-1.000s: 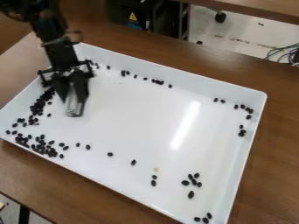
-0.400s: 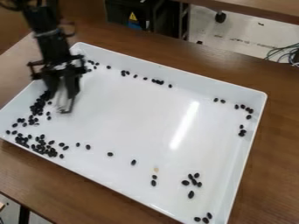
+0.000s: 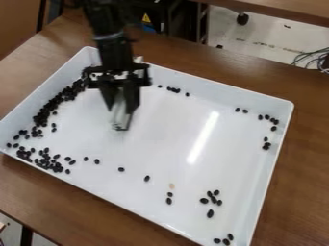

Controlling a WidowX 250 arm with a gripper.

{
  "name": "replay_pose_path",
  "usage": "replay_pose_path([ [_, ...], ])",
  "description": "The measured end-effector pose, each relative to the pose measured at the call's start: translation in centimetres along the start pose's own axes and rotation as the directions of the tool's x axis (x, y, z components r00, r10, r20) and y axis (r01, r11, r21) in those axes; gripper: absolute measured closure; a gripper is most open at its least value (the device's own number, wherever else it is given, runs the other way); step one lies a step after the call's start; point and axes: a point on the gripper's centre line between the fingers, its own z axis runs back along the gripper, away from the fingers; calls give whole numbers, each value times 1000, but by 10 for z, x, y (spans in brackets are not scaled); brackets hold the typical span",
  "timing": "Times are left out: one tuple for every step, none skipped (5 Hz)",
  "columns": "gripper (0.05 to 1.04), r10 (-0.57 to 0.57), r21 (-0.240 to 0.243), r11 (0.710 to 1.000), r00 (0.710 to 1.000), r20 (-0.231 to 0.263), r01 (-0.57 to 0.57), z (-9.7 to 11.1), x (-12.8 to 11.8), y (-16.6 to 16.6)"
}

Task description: Sweep into pile

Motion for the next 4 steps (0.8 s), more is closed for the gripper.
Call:
replay_pose_path([
  [725, -62, -26, 998, 998, -34, 61, -24, -24, -46],
  [727, -142, -3, 990, 989, -50, 142, -38, -38, -88],
  [727, -203, -3, 979, 978, -55, 203, -51, -55, -128],
  [727, -222, -24, 975, 973, -68, 221, -75, -68, -172],
])
